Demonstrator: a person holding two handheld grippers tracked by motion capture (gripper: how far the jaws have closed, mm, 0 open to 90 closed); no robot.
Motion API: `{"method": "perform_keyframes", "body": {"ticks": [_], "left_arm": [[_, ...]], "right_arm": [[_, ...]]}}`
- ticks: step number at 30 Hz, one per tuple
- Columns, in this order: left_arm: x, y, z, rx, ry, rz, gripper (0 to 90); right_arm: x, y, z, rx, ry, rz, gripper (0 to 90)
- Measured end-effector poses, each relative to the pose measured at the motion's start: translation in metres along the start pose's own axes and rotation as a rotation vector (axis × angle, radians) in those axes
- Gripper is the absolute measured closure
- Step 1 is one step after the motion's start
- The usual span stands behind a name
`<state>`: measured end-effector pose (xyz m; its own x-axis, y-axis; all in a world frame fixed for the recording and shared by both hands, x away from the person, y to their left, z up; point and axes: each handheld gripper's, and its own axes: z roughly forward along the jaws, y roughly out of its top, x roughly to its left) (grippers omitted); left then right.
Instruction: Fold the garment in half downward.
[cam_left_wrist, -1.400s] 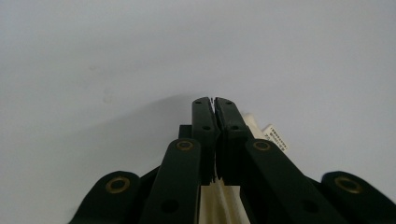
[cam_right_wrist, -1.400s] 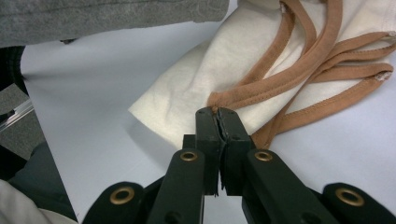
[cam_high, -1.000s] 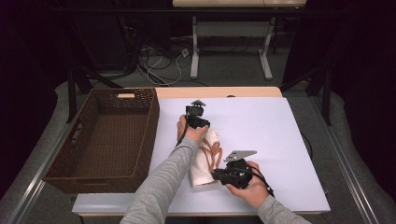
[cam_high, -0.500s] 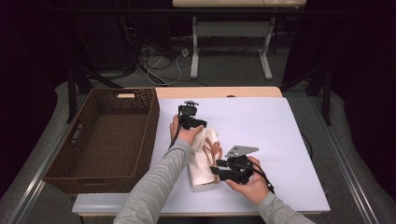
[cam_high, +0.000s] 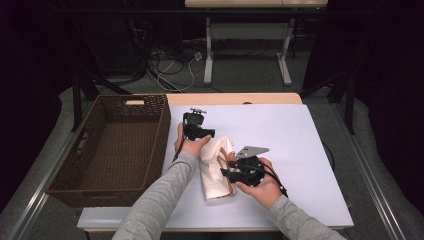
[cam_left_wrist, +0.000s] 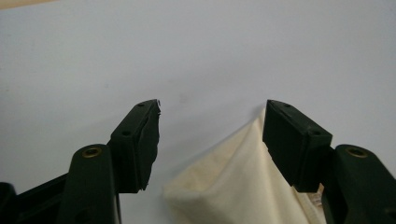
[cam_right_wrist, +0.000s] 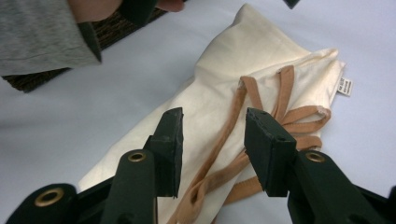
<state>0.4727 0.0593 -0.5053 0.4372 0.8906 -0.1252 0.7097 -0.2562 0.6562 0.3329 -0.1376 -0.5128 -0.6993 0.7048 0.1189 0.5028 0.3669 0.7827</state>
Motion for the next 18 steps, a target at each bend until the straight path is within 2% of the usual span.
{"method": "perform_keyframes", "body": {"ticks": [3,9,15,18], "left_arm": [[0.006,-0.003,-0.003,-0.002,-0.022,-0.038,32.5],[0.015,-0.009,-0.008,-0.001,-0.036,-0.053,29.1],[0.02,-0.017,-0.008,0.016,-0.028,-0.055,27.6],[0.021,-0.021,-0.007,0.013,-0.021,-0.057,26.0]], "right_arm": [[-0.002,0.004,0.004,-0.005,-0.01,-0.002,57.4],[-0.005,0.011,0.011,-0.002,-0.02,0.012,57.5],[-0.007,0.014,0.023,0.002,-0.043,0.004,57.6],[-0.008,0.015,0.027,0.024,-0.056,-0.001,57.6]]}}
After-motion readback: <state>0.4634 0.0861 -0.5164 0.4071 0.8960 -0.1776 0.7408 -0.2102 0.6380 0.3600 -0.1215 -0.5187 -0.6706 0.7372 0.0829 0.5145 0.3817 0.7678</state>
